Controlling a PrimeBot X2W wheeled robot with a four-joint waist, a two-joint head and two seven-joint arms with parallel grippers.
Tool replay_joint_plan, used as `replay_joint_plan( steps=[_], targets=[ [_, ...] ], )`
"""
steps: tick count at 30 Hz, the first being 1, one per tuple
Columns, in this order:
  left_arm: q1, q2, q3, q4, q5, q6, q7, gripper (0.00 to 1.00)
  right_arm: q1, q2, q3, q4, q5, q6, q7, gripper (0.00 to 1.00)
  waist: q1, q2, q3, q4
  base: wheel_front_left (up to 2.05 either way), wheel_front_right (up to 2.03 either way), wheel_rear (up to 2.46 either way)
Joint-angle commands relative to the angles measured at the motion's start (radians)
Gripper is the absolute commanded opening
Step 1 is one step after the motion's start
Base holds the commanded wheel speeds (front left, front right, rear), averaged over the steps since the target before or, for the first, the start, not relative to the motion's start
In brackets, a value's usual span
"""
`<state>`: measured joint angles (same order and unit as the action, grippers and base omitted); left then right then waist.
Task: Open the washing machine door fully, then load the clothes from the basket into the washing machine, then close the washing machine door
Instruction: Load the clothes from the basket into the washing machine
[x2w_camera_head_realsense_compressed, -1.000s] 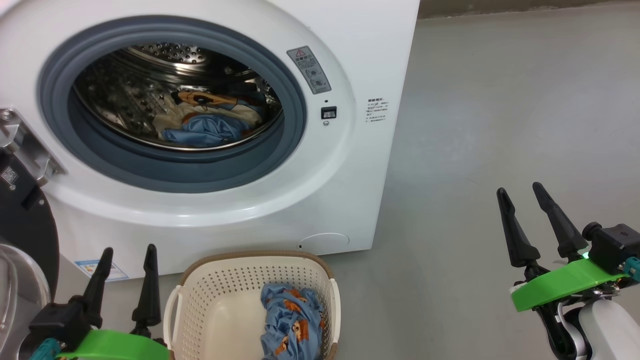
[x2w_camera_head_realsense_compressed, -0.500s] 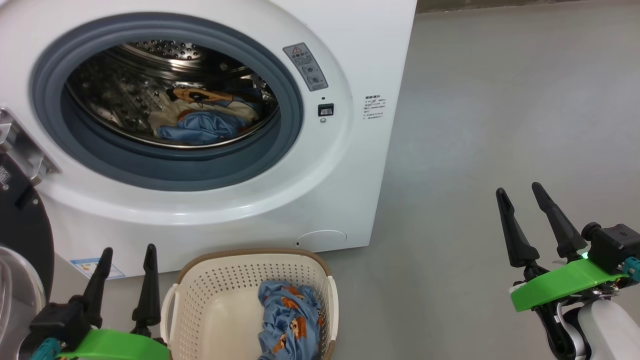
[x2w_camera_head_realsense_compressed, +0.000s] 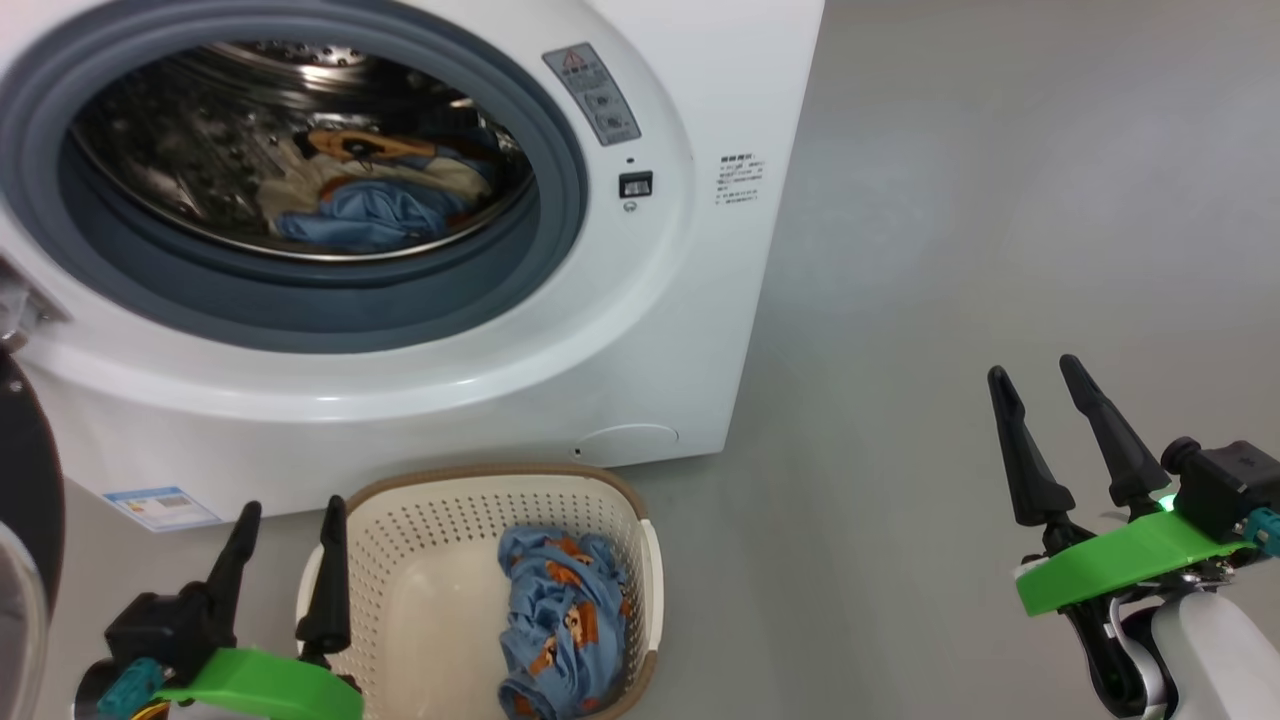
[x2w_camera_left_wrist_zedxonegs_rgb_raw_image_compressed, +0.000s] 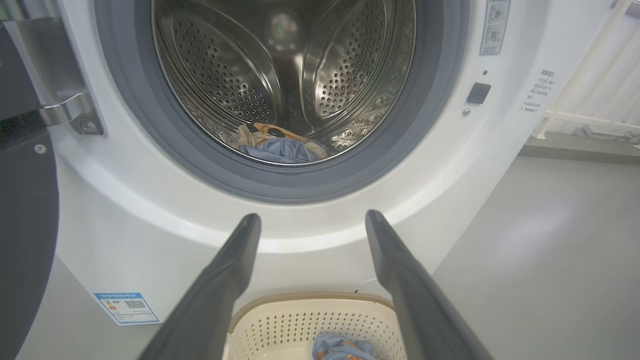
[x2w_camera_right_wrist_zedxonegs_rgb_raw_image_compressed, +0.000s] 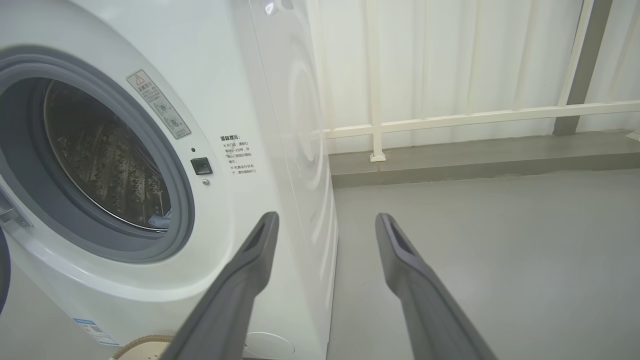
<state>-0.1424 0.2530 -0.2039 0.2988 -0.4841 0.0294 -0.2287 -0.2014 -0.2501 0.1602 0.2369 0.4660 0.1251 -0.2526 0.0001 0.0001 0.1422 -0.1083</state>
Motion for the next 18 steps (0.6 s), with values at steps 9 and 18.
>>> replay_joint_plan(
  steps=[9,18],
  targets=[
    [-0.114,0.008,-0.014,0.121,-0.003,-0.044,0.017,1.00,-0.058,0.017,0.012,-0.038,-0.019,0.006,-0.009,1.00,-0.0001,-0.0001,0.127,-0.044,0.00,0.00,0.00],
    [-0.222,0.026,-0.064,0.289,0.006,-0.099,0.076,1.00,-0.094,0.074,0.002,-0.061,-0.038,0.006,-0.009,1.00,-0.0001,-0.0001,0.259,-0.104,0.00,0.00,0.00]
  ],
)
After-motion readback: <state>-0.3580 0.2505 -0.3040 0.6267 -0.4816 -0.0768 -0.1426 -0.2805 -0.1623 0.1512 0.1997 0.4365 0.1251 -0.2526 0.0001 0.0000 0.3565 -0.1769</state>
